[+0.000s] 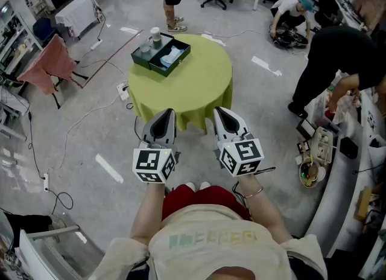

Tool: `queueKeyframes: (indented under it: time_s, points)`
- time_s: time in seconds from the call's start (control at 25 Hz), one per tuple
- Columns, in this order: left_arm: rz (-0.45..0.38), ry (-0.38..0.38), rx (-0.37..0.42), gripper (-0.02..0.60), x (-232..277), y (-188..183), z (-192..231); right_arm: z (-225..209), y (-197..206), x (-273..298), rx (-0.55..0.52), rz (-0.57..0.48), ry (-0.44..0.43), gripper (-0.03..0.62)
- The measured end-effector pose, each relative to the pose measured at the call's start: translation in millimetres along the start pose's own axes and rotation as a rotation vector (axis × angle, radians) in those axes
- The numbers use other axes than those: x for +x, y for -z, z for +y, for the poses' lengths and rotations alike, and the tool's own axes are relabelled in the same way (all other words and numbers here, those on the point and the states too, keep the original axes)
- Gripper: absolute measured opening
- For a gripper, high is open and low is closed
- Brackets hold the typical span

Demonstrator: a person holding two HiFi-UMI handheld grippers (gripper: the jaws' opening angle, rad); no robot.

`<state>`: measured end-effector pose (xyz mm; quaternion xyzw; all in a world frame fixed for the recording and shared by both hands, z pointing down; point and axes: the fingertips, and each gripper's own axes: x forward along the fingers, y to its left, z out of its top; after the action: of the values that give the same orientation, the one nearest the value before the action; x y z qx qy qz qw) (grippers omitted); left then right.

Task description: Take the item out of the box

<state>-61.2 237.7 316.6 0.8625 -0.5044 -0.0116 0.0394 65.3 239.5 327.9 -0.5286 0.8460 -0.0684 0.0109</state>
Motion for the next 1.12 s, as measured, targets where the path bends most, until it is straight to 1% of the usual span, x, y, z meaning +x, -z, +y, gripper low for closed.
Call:
queueKeyframes:
  time_s: [0.24, 0.4, 0.48, 0.72, 1.12]
  points:
    - [0.004, -0.006, 0.001, 0.026, 4.5, 3.2, -5.8, -13.7, 3.8, -2.6, 0.027, 0.008, 0.002, 0.035]
    - [0.013, -0.014, -0.001, 0.026, 10.5, 8.1, -8.4, -18.3, 10.1, -1.0, 0.058, 0.031, -0.043, 0.037]
    - [0.023, -0.020, 0.000, 0.026, 13.4, 11.1, -9.2, -19.9, 12.2, -0.8, 0.051, 0.039, -0.056, 0.037]
    - [0.034, -0.032, 0.010, 0.026, 22.3, 13.0, -14.2, -31.6, 13.7, -1.3, 0.035, 0.043, -0.042, 0.037]
    - [0.054, -0.067, -0.029, 0.026, 36.6, 21.4, 0.6, -40.0, 18.8, 16.5, 0.033, 0.068, -0.066, 0.037]
